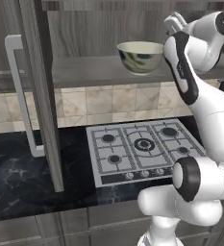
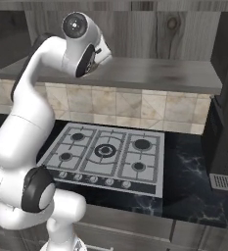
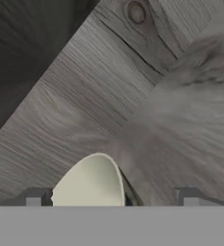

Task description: Pick up the bowls on the counter and stack them on top of one another in the open cabinet. Place the smaller bowl on top of the larger bowl.

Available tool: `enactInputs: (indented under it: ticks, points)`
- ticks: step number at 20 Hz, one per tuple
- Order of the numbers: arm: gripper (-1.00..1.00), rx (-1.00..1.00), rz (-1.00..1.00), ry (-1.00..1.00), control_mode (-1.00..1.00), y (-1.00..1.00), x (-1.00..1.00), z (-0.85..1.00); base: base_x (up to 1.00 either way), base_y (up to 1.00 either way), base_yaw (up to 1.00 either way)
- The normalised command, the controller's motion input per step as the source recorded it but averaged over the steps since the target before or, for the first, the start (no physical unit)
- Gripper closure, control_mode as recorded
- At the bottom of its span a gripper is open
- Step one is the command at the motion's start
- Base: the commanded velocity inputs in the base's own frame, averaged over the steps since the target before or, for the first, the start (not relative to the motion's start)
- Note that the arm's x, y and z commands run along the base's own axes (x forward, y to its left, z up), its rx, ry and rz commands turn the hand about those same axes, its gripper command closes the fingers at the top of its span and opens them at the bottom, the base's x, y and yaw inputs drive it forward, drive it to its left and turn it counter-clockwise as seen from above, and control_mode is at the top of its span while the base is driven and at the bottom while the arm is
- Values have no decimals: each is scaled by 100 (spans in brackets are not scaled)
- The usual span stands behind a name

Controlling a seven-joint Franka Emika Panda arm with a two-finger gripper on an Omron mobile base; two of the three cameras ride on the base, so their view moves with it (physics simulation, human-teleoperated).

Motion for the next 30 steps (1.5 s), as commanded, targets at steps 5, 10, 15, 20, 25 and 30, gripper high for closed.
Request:
enactInputs:
  ticks: [5,10,15,20,25,30]
  points:
    - [-100,3,0,-4,-100,-15,-42,21,0,0,0]
    - [-100,1,0,-7,-100,-5,-57,16,0,0,0]
    - [-100,-1,0,-3,-100,-7,-62,5,0,0,0]
    - [-100,-2,0,-1,-100,-1,-62,-8,0,0,0]
    - [-100,-2,0,0,-100,0,-62,-15,0,0,0]
    - [-100,-3,0,0,-100,0,-62,-15,0,0,0]
